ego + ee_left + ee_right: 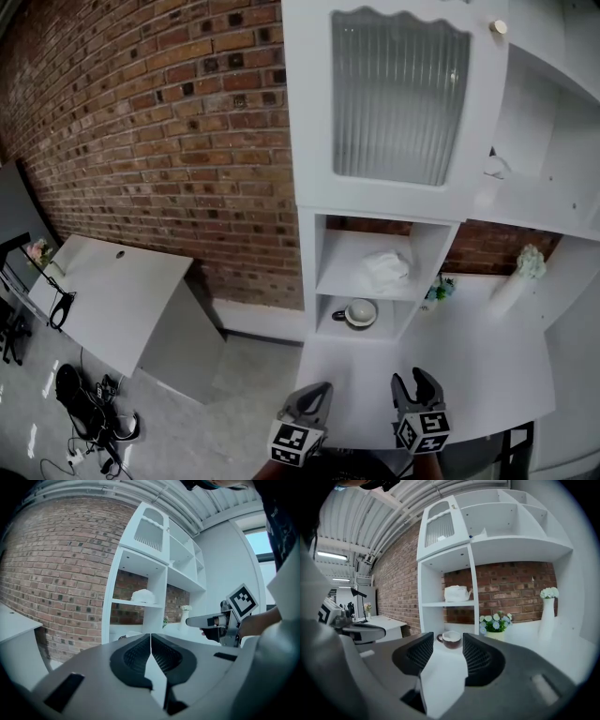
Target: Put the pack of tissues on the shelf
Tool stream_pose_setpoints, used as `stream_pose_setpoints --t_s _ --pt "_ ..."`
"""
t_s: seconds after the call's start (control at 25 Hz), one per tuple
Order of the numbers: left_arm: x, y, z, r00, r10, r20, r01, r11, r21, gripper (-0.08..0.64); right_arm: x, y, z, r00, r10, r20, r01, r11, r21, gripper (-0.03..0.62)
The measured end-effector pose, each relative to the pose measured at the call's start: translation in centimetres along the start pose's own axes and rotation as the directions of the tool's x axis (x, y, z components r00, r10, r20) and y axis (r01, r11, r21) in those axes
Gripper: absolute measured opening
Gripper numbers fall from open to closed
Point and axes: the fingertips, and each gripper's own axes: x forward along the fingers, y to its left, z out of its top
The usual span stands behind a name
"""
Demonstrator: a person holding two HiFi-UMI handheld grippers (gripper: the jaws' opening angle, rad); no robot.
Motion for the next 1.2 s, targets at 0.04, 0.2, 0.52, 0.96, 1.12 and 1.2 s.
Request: stream_pose_setpoints --t_s 0.04,0.2,0.52,0.96,1.12,1.2 --pt "0.0 0.0 -0.3 1.000 -0.002 -0.001 0.002 1.000 -0.004 0.012 -0.1 -0.1 -0.6 1.000 -0.009 -0.018 0.009 1.000 0.000 0.191" --pt "-0.1 -0.8 -0.5 1.000 -0.022 -0.005 0.022 1.000 0.003 0.012 -1.1 -0.8 -2.1 0.997 -0.056 -0.043 0.056 0.998 -0.010 0.134" --pt "0.1 -1.4 -0.8 1.000 -0.028 -0.014 0.028 0.999 0.017 0.012 -2.0 -2.4 -2.0 0.979 -0.206 0.004 0.205 0.974 -0.098 0.005" --pt "0.2 -1.3 -0.9 1.000 -0.011 -0.012 0.011 1.000 0.009 0.012 -1.6 -0.7 -2.0 0.987 -0.162 0.002 0.160 0.972 -0.174 0.005" --pt "0.2 -1.3 -1.0 1.000 -0.014 -0.015 0.015 1.000 0.018 0.012 -1.8 -0.6 -2.1 0.987 -0.163 0.001 0.160 0.972 -0.169 0.005" --pt "0.3 -1.3 -1.0 1.000 -0.014 -0.018 0.015 1.000 0.027 0.012 -1.8 -0.4 -1.9 0.987 -0.160 0.007 0.159 0.973 -0.170 0.005"
